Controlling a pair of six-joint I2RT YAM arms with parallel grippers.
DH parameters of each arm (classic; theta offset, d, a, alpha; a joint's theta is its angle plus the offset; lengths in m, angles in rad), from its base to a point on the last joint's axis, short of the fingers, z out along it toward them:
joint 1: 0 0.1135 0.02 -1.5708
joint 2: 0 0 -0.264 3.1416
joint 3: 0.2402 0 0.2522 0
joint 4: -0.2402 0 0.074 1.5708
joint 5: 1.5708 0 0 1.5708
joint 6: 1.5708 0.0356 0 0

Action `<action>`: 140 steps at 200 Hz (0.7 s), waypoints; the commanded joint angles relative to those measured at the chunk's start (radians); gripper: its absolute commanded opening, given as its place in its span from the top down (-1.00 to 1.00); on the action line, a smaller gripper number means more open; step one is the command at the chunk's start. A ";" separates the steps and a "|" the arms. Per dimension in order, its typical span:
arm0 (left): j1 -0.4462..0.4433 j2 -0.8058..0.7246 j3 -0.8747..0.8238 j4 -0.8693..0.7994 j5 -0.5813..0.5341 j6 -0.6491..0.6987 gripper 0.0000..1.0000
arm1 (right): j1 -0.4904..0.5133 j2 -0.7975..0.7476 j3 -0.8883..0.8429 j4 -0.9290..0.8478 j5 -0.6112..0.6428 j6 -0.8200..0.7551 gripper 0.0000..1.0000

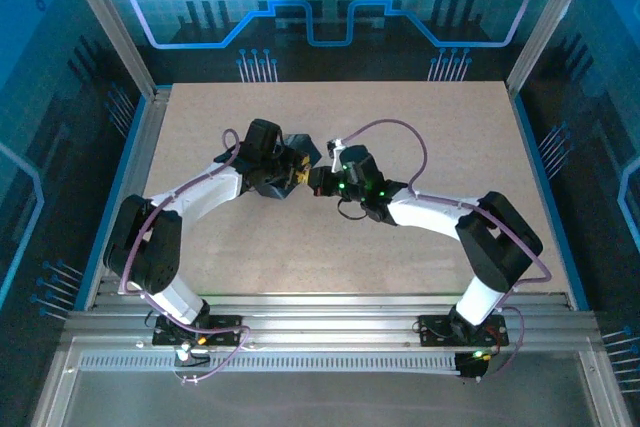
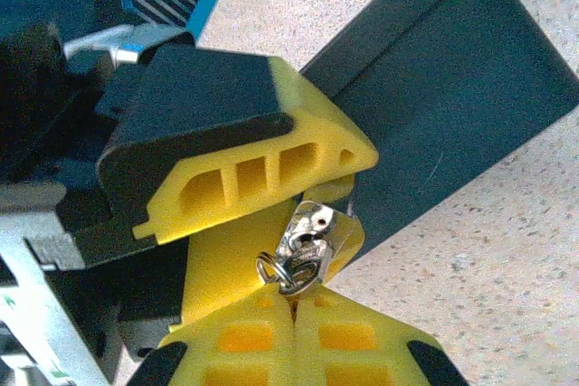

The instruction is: Unlock the padlock with the key

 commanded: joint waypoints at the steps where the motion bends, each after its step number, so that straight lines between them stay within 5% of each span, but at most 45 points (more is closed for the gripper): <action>1: -0.034 -0.038 -0.009 -0.049 0.090 -0.005 1.00 | -0.018 -0.041 -0.011 0.168 0.083 0.163 1.00; 65: -0.022 -0.038 -0.010 -0.056 0.088 0.002 1.00 | -0.077 -0.193 0.022 -0.240 0.013 -0.196 0.36; 140: -0.023 -0.034 -0.012 -0.053 0.091 0.002 1.00 | -0.055 -0.105 0.165 -0.393 -0.062 -0.540 0.32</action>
